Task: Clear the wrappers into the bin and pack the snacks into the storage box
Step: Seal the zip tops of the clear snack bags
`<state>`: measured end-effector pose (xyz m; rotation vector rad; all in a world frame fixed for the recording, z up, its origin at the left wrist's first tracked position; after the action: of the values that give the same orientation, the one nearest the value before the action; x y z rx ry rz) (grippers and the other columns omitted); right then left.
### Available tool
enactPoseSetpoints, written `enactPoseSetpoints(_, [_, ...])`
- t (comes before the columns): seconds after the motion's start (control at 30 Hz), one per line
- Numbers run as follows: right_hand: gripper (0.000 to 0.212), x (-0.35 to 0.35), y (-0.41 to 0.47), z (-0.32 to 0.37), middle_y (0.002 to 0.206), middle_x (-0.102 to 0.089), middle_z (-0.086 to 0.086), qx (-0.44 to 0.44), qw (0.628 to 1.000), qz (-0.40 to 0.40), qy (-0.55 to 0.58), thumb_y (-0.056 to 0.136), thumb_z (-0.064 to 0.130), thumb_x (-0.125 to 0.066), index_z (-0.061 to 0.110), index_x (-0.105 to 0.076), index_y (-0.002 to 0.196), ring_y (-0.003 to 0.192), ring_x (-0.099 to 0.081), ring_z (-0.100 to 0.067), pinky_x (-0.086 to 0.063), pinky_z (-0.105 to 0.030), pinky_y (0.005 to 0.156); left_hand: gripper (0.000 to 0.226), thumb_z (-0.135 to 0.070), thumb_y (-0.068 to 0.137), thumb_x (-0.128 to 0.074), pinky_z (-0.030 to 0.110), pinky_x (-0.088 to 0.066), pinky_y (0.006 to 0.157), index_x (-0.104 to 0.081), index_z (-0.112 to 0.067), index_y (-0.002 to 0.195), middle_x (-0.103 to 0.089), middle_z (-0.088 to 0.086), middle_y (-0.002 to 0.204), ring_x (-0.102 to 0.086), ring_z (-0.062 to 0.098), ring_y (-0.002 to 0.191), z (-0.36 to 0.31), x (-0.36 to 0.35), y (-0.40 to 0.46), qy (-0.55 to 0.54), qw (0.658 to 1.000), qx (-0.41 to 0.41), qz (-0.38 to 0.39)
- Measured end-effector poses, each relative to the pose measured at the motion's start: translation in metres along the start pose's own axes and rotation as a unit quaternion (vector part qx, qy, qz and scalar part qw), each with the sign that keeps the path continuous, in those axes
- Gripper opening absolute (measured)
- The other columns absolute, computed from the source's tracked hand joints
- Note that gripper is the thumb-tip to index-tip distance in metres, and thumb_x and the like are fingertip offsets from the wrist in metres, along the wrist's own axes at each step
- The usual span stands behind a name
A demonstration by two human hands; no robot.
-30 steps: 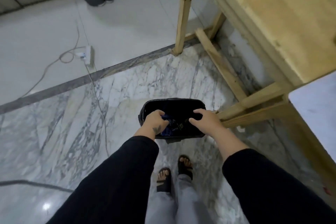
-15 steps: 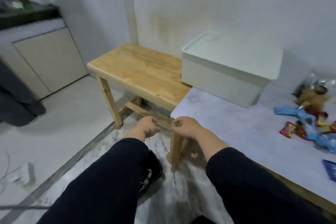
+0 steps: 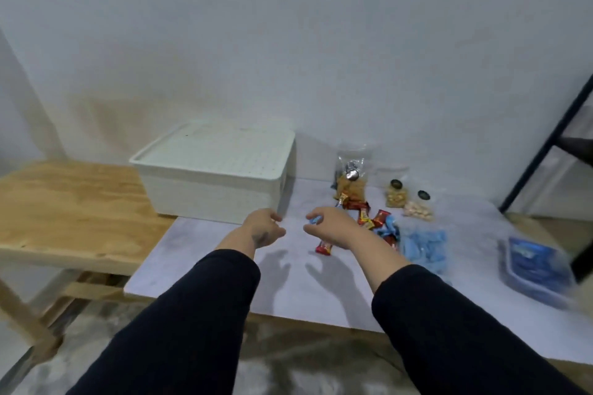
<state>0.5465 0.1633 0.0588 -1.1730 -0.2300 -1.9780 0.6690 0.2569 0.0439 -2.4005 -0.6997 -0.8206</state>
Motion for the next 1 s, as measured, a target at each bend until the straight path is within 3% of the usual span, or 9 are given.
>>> enactPoseSetpoints(0.2, [0.040,0.077,-0.002,-0.083,0.132,-0.057,-0.008,-0.032,0.998,-0.043,-0.023,0.090,0.028,-0.056,0.018,-0.057,0.128,0.114,-0.057,-0.023,-0.045,-0.028,0.088,0.040,-0.019,0.091,-0.060,0.028,-0.046,0.088,-0.053,-0.011,0.129,-0.059,0.010,0.127,-0.057,0.025,0.114,-0.095,-0.062,0.029,-0.005,0.998,-0.055,0.014])
enactPoseSetpoints(0.37, [0.037,0.118,0.016,-0.132,0.133,-0.056,-0.008,-0.057,0.996,-0.061,-0.009,0.092,0.028,-0.055,0.019,-0.056,0.129,0.116,-0.056,-0.023,-0.044,-0.032,0.097,0.036,-0.016,0.090,-0.060,0.031,-0.047,0.093,-0.055,-0.011,0.126,-0.058,0.011,0.127,-0.057,0.024,0.114,-0.146,-0.090,0.059,-0.001,0.996,-0.087,0.026])
enactPoseSetpoints(0.7, [0.036,0.168,0.115,-0.155,0.128,-0.059,-0.010,-0.051,0.992,-0.117,0.022,0.093,0.020,-0.054,0.017,-0.057,0.129,0.115,-0.056,-0.023,-0.041,-0.027,0.089,0.044,-0.013,0.090,-0.058,0.032,-0.045,0.094,-0.048,-0.008,0.133,-0.052,0.011,0.135,-0.053,0.026,0.119,-0.186,-0.072,0.172,0.019,0.994,-0.109,0.002])
enactPoseSetpoints(0.83, [0.041,0.172,0.163,-0.163,0.135,-0.054,-0.011,-0.062,0.989,-0.126,0.048,0.093,0.017,-0.053,0.014,-0.051,0.134,0.123,-0.052,-0.023,-0.040,-0.028,0.096,0.054,-0.015,0.092,-0.056,0.020,-0.039,0.078,-0.036,-0.006,0.142,-0.048,0.013,0.138,-0.056,0.024,0.108,-0.189,-0.065,0.220,-0.030,0.993,-0.107,-0.024])
enactPoseSetpoints(0.93, [0.048,0.172,0.193,-0.172,0.143,-0.047,-0.010,-0.071,0.986,-0.135,0.074,0.094,0.017,-0.054,0.012,-0.043,0.140,0.130,-0.046,-0.024,-0.037,-0.030,0.104,0.064,-0.019,0.091,-0.059,0.029,-0.039,0.096,-0.028,-0.006,0.145,-0.039,0.015,0.146,-0.047,0.029,0.127,-0.185,-0.068,0.250,-0.074,0.993,-0.087,-0.034])
enactPoseSetpoints(1.0, [0.052,0.173,0.209,-0.177,0.146,-0.043,-0.010,-0.079,0.981,-0.150,0.095,0.094,0.016,-0.053,0.011,-0.038,0.143,0.132,-0.044,-0.026,-0.035,-0.033,0.107,0.066,-0.020,0.091,-0.059,0.030,-0.038,0.098,-0.025,-0.006,0.147,-0.034,0.014,0.149,-0.043,0.030,0.131,-0.181,-0.074,0.266,-0.093,0.993,-0.073,-0.031])
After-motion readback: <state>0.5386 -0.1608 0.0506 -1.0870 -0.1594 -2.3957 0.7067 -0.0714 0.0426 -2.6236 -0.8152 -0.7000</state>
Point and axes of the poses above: each hand's wrist, its own y-axis towards the middle knuckle, its own x-axis out of the back of the hand, z = x × y, the point moved 8 cm from there along y, towards the middle knuckle
